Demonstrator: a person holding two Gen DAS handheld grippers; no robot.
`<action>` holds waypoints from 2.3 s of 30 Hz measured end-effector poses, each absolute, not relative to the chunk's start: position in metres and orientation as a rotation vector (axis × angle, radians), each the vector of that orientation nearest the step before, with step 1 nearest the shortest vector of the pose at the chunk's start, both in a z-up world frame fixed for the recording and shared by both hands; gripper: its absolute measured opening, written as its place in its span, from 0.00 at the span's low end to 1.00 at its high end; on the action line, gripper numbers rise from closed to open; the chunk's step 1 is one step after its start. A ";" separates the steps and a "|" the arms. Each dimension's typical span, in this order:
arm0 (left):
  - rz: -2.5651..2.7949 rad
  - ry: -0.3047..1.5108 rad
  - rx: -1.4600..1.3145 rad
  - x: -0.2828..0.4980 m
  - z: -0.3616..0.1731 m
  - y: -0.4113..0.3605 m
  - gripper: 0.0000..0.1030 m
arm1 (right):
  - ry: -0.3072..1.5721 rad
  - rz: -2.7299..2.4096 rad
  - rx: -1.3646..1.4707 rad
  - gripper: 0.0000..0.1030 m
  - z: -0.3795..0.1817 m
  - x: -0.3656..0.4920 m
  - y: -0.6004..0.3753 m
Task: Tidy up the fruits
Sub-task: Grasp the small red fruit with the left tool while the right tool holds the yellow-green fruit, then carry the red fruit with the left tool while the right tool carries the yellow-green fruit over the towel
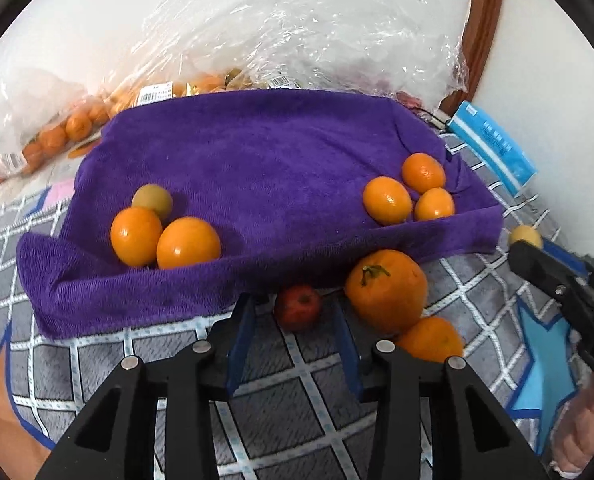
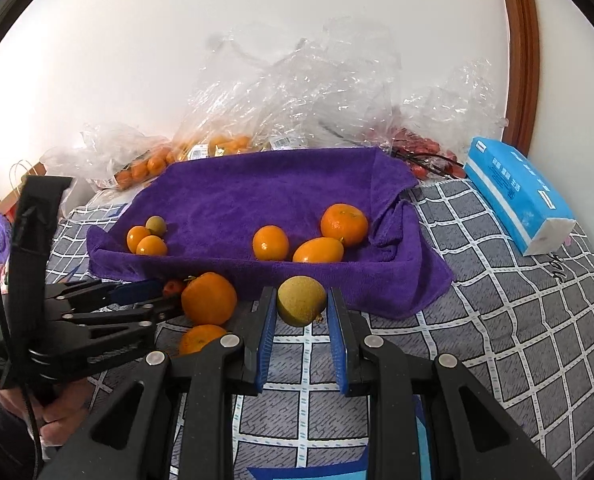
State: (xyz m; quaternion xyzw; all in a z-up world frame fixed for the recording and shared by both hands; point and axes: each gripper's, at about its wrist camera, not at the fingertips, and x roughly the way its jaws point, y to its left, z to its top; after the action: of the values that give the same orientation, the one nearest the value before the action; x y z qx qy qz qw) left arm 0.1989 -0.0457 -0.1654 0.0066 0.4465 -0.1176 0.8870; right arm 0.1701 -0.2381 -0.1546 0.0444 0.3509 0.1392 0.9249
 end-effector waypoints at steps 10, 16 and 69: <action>-0.282 0.911 -0.074 0.191 -0.148 -0.024 0.23 | 0.693 0.301 0.084 0.24 -0.139 0.181 -0.235; -0.294 0.898 -0.165 0.188 -0.130 -0.003 0.23 | 0.673 0.304 0.085 0.24 -0.128 0.193 -0.237; -0.146 0.802 -0.112 0.257 -0.153 0.000 0.23 | 0.767 0.320 0.071 0.24 -0.178 0.279 -0.210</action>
State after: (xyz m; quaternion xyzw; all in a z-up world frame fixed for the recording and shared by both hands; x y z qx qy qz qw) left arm 0.2566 0.0003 -0.1532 -0.0544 0.3899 -0.0711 0.9165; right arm 0.2785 -0.2103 -0.1785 0.0343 0.3723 0.1554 0.9144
